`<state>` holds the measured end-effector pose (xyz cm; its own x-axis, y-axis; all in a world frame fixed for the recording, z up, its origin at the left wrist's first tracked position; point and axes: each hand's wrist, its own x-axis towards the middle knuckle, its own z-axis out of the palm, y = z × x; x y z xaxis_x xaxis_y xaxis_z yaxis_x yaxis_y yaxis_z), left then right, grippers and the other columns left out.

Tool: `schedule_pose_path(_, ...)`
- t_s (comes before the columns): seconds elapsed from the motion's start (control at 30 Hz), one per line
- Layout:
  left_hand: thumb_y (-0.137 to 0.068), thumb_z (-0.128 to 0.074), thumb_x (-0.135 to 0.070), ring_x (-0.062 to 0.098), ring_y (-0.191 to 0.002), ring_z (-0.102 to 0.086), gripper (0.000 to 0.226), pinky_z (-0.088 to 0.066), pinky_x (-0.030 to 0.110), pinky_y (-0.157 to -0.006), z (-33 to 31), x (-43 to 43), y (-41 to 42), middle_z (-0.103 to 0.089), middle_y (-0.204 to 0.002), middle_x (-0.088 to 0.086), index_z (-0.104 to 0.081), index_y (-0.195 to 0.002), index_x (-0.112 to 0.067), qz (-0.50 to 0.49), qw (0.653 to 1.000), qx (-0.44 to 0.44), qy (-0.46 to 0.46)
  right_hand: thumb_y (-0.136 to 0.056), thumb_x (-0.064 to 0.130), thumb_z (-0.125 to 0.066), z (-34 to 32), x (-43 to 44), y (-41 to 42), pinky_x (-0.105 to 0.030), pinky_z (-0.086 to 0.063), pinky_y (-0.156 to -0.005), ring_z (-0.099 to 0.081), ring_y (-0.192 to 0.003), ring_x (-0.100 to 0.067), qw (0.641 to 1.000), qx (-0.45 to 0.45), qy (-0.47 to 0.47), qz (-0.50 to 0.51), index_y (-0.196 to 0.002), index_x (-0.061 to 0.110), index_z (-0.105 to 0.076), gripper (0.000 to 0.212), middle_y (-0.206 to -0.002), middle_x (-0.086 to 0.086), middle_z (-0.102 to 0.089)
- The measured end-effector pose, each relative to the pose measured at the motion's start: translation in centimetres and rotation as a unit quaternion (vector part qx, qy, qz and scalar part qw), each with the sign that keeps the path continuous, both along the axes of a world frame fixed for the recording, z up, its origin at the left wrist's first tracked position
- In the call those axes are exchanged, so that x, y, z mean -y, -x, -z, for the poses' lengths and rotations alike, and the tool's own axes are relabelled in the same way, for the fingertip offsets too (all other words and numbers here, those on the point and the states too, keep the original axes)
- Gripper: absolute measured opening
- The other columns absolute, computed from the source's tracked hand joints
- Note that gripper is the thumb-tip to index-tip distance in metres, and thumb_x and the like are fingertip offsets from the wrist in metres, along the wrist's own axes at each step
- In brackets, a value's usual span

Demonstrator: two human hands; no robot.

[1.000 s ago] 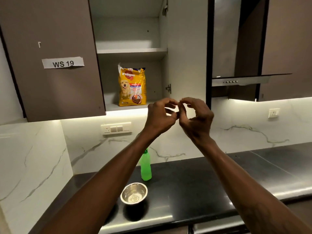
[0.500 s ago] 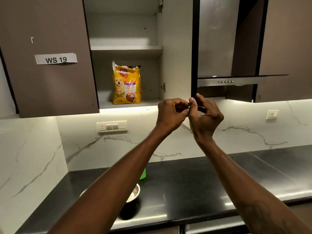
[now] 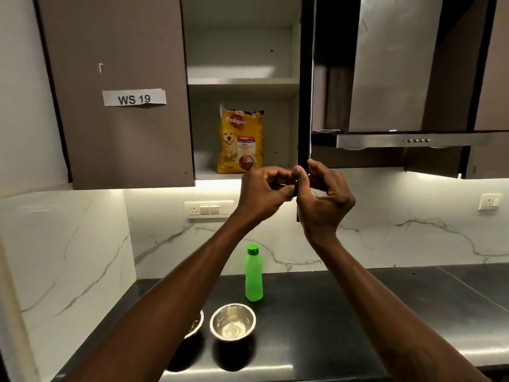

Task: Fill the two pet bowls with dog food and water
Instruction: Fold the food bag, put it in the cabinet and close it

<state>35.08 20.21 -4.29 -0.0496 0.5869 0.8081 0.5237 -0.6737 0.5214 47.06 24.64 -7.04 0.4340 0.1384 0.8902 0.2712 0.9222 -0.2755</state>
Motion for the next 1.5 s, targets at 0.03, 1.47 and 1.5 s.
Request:
schedule_pose_path(0.03,-0.088,-0.08,-0.007,0.015,-0.086,-0.079,0.025,-0.066,0.035,-0.075,0.0,0.2,1.1,-0.08,-0.099,0.01,-0.077,-0.113,-0.003,-0.001,1.0,0.001,0.001,-0.087,0.018,-0.082,0.0,0.1,1.1,-0.018,-0.059,-0.074,-0.07,-0.082,-0.006,1.0,0.004,-0.002,-0.005,-0.112,0.003,-0.075,0.029,-0.096,-0.009,-0.076)
schedule_pose_path(1.47,-0.088,-0.074,-0.01,0.014,-0.062,-0.07,0.012,-0.064,0.037,-0.07,2.1,-12.7,30.2,-0.075,-0.07,-0.007,-0.084,-0.086,-0.017,-0.304,0.953,0.012,-0.01,-0.087,0.033,-0.074,-0.4,-16.5,32.9,-0.042,-0.04,-0.093,-0.061,-0.106,-0.025,0.98,0.165,-0.019,0.11,-0.115,0.03,-0.076,0.028,-0.117,0.005,-0.07)
schedule_pose_path(1.5,-0.087,-0.074,-0.01,0.016,-0.062,-0.071,0.012,-0.064,0.038,-0.07,2.0,-13.2,30.6,-0.077,-0.071,-0.004,-0.084,-0.086,-0.017,-0.307,0.952,0.007,-0.01,-0.087,0.033,-0.074,-0.5,-16.9,33.1,-0.043,-0.04,-0.093,-0.061,-0.106,-0.025,0.979,0.167,-0.021,0.115,-0.115,0.031,-0.076,0.028,-0.117,0.006,-0.069)
